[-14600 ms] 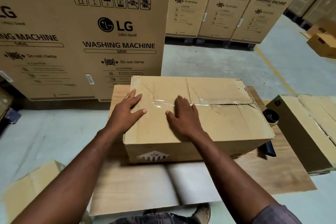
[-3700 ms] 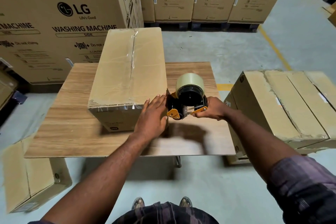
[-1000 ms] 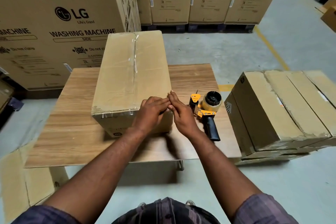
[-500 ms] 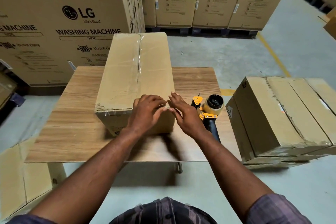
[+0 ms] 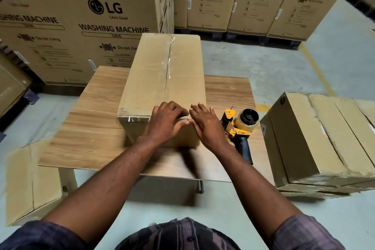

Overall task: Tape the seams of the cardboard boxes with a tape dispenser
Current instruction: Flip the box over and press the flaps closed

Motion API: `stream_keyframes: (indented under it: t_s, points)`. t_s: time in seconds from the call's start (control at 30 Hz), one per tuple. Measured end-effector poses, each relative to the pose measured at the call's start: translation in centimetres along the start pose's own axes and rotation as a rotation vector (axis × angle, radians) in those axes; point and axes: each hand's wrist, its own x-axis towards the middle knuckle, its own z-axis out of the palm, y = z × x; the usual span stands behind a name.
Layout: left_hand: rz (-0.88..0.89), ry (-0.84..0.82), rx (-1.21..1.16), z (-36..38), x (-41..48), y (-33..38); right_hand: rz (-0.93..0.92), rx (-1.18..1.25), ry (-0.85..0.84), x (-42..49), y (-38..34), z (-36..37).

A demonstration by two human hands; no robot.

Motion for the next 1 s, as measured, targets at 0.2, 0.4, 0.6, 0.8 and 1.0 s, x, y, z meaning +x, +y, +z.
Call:
stream_keyframes:
  t_s: [0.2, 0.4, 0.6, 0.8, 1.0]
  points:
    - [-0.027, -0.104, -0.032, -0.3, -0.1, -0.1, -0.031, -0.025, -0.004, -0.8, 0.9, 0.5]
    - [-0.049, 0.025, -0.016, -1.5, -0.8, -1.4, 0.013, -0.065, 0.041, 0.1, -0.8, 0.4]
    - [-0.1, -0.097, -0.011, -1.9, -1.7, -2.1, 0.074, -0.156, 0.076, -0.5, -1.5, 1.6]
    - [-0.099, -0.033, -0.055, -2.8, -1.5, -3.0, -0.037, -0.036, 0.092, 1.9, -4.0, 2.5]
    - [-0.133, -0.09, 0.029, -3.2, -2.7, -3.5, -0.015, -0.086, 0.098, 1.0, -3.4, 3.8]
